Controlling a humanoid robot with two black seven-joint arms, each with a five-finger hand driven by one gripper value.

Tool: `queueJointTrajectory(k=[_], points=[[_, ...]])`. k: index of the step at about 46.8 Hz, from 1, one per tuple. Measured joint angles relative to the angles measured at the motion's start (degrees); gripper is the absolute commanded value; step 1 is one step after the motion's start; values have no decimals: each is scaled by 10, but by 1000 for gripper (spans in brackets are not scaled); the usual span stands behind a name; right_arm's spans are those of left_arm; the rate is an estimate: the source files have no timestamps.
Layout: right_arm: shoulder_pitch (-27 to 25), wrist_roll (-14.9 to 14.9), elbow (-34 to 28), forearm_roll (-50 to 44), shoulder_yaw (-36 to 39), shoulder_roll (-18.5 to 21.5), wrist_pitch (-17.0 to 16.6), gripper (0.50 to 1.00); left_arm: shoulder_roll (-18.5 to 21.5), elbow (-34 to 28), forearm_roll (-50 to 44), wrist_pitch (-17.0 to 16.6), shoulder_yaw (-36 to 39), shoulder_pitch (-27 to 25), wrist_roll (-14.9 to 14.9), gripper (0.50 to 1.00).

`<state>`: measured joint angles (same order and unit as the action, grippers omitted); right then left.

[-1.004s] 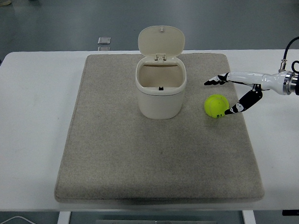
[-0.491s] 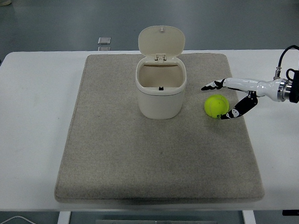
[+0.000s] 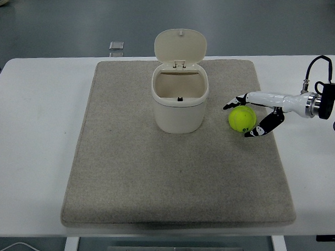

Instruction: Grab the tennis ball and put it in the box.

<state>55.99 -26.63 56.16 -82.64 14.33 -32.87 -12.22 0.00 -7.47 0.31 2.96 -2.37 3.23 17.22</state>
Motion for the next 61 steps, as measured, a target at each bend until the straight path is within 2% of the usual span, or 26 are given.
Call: queueJointTrajectory(k=[6, 9, 14, 36, 39, 47, 61], points=[[0, 0, 0, -8, 0, 0, 0, 633, 0, 0, 0, 0, 0, 0, 0, 992], [0, 0, 0, -8, 0, 0, 0, 572, 0, 0, 0, 0, 0, 0, 0, 992], [0, 0, 0, -9, 0, -1, 0, 511, 0, 0, 0, 0, 0, -1, 0, 992], [13, 0, 1, 0, 8, -4, -10, 500, 0, 0, 0, 0, 0, 0, 0, 990], [23, 0, 9, 6, 15, -9, -28, 500, 0, 0, 0, 0, 0, 0, 0, 990], [44, 2, 38, 53, 51, -32, -106, 500, 0, 0, 0, 0, 0, 0, 0, 990], [66, 7, 67, 121, 112, -53, -195, 500, 0, 0, 0, 0, 0, 0, 0, 992]])
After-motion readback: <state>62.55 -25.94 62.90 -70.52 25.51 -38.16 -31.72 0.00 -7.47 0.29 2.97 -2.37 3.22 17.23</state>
